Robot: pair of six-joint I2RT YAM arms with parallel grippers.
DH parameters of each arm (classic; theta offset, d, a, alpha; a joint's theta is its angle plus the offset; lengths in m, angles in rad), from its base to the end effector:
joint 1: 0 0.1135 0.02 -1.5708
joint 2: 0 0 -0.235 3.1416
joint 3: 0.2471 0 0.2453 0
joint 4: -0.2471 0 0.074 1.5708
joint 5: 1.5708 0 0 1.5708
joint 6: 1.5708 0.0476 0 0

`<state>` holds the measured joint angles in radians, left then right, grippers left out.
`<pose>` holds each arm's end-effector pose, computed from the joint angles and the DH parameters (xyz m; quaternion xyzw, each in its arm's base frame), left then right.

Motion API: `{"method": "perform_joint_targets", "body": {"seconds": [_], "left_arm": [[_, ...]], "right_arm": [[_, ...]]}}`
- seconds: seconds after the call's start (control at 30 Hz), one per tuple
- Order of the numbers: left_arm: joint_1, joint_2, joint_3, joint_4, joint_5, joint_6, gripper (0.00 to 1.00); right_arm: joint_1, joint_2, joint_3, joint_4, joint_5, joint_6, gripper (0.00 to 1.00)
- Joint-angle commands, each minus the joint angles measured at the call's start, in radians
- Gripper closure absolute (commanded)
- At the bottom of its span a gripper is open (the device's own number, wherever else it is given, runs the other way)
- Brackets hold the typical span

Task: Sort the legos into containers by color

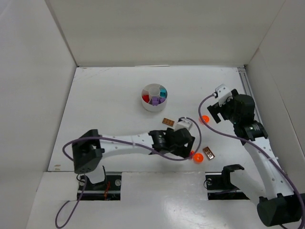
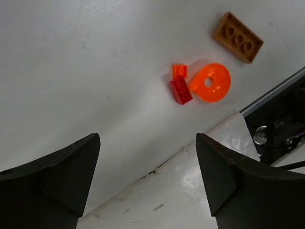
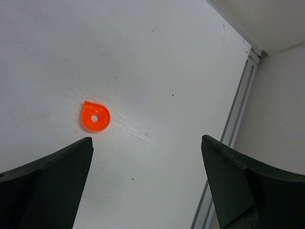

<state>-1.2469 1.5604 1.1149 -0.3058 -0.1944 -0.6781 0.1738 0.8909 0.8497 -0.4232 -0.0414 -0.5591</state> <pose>0.1189 -0.3253 0.2177 0.2190 0.8871 -0.2745 0.2996 0.2174 0.0402 0.2920 -0.3149 0.7903 -0.0833 0.5190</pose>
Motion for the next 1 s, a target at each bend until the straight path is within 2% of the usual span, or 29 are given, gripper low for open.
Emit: {"method": "perform_joint_targets", "body": {"seconds": [0.0, 0.2, 0.57, 0.7, 0.97], "left_arm": [[-0.083, 0.125, 0.144, -0.099, -0.109, -0.024, 0.22], [-0.125, 0.285, 0.226, -0.087, -0.060, -0.034, 0.27], [-0.125, 0.417, 0.315, -0.081, -0.060, -0.043, 0.29], [-0.125, 0.458, 0.342, -0.091, -0.074, -0.043, 0.35], [-0.092, 0.478, 0.356, -0.111, -0.074, -0.070, 0.59]], "right_arm": [[-0.051, -0.050, -0.017, -0.012, 0.020, 0.028, 0.00], [-0.095, -0.021, -0.037, 0.009, -0.083, -0.004, 0.00], [-0.126, 0.014, -0.055, 0.050, -0.146, -0.013, 0.00], [-0.126, 0.014, -0.055, 0.050, -0.146, -0.013, 0.00], [-0.126, 0.014, -0.055, 0.050, -0.127, -0.013, 0.00]]}}
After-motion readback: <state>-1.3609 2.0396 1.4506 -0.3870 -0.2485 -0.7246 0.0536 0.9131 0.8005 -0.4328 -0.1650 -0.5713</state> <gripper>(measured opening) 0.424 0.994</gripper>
